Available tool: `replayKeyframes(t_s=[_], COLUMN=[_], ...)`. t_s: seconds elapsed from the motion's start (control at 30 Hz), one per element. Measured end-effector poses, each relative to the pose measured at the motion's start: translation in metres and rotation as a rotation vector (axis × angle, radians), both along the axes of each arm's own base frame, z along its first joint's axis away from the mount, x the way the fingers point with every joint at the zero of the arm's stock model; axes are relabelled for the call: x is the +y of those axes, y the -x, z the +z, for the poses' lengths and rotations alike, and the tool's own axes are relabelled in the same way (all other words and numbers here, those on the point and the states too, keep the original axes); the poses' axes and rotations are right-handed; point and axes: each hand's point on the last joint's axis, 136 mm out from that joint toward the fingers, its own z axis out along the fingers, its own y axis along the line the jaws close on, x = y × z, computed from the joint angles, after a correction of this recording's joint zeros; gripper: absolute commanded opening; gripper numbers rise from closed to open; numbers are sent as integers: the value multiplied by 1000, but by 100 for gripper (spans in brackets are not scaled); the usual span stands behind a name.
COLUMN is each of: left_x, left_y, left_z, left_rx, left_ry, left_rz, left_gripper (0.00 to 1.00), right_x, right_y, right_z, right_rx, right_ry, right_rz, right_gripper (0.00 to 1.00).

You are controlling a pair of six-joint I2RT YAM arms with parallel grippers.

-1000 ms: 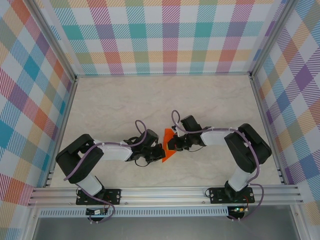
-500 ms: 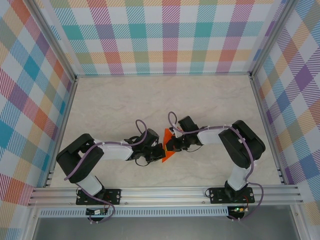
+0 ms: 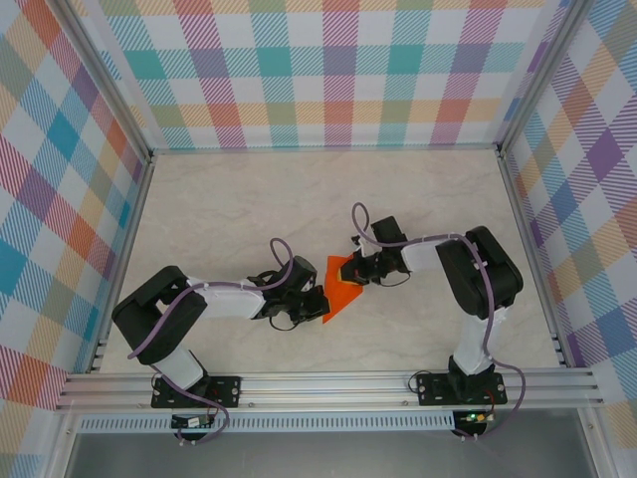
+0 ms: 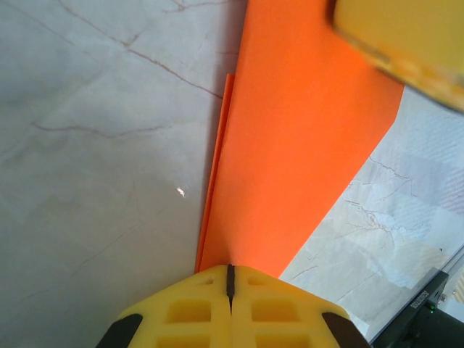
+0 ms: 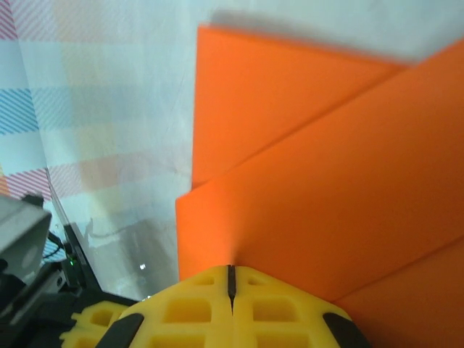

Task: Fold a paper plane with a square sheet of paper (pick it up from the middle)
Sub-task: Fourth fold the wing at the center of the table, then turn over the paper at the center of the table.

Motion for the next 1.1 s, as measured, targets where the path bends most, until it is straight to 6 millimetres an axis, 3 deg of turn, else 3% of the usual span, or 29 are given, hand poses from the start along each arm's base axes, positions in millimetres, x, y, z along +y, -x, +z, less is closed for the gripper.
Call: replayKeyframes(t_s=[0.3,0.5,0.6,0.7,0.77,0.83,0.97,1.1], left_x=[0,-1,-2,-1,-4,-9,-9,9], left_y=[0,-1,-2,-3,-9,-17,-36,-54], left_z=[0,1,4,6,13,26,65,93], left_rx=[-3,-10,-13,-17,-41,-77,-189,-274], left_ry=[5,-3,-23,-52,-64,-61,-36,-34], left_rz=[-1,-14,-31,-48,-61,-59,-27,49], left_gripper=[0,0,0,15,31,44,71,84], right_x=[-34,-52,-61,-65,-65,-64,-62,-51], right_y=[-44,-61,-69,-73,-70,-62,-40,-16], right_z=[1,3,21,58,80,92,85,67], right_rx=[-19,-39,-79,-143,-172,-184,-125,-39], right_ry=[21,54,61,28,-1,-21,-25,0], right_rz=[-151,-226,-268,-301,-315,-319,-322,-304], right_gripper=[2,4,6,18,30,39,48,49])
